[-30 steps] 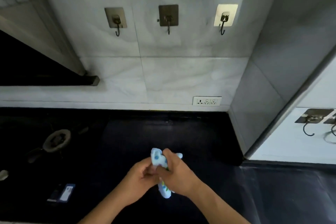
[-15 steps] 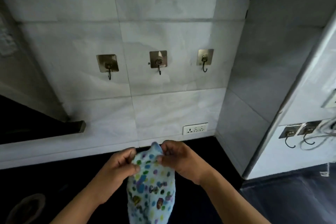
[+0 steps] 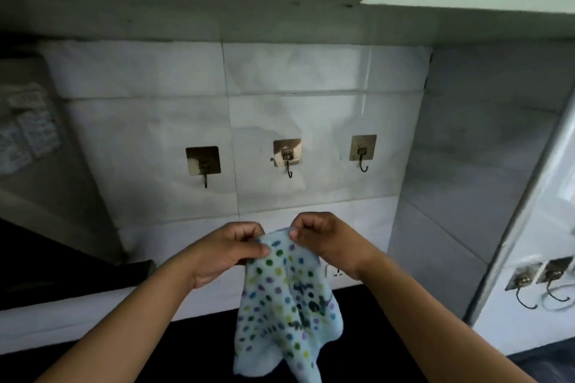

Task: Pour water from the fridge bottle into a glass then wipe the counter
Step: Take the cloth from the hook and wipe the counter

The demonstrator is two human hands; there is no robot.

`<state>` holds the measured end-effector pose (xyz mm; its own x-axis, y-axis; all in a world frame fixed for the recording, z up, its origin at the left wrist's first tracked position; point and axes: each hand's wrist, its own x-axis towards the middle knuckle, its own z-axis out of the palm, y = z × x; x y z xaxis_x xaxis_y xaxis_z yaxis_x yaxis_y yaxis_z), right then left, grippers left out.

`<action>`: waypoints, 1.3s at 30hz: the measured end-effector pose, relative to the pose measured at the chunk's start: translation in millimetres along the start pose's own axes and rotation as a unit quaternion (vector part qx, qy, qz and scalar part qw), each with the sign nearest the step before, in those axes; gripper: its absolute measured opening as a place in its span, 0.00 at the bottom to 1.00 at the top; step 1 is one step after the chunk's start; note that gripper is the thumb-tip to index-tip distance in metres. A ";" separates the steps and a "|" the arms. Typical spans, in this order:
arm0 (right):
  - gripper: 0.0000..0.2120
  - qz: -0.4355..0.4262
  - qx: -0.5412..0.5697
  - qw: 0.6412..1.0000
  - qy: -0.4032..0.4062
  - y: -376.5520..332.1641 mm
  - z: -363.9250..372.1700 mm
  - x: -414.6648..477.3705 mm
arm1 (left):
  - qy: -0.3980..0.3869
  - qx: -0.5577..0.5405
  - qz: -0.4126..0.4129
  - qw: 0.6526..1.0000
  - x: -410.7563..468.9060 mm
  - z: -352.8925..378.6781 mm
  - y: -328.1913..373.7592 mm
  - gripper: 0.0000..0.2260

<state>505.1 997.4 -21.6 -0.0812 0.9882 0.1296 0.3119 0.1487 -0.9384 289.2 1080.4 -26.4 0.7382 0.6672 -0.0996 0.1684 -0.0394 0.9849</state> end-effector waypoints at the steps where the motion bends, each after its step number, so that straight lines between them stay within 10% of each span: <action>1: 0.10 -0.003 -0.020 1.000 0.016 -1.0 -6.9 9.2 | 0.021 0.017 0.011 1.000 9.6 -3.2 7.5 0.11; 10: 0.06 -0.037 -0.187 0.973 0.130 -7.9 -77.7 97.2 | 0.093 0.067 0.032 0.993 98.6 -28.3 48.9 0.06; 19: 0.07 -0.139 -0.304 0.907 0.255 22.1 -83.2 168.2 | 0.351 0.371 0.209 0.834 167.2 -26.8 31.7 0.12; 30: 0.10 0.011 -0.272 0.940 0.207 71.4 -32.8 148.9 | 0.366 0.225 0.075 0.900 183.2 3.0 -7.2 0.07; 39: 0.12 0.033 -0.411 0.888 0.202 60.8 -24.9 84.4 | 0.345 0.323 0.146 0.869 106.7 23.0 -26.3 0.04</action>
<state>540.8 1090.7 -59.7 0.2578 0.9032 0.3433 0.9029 -0.0987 -0.4184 378.6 1135.5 -66.2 0.2817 0.8364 0.4701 0.5358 -0.5436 0.6461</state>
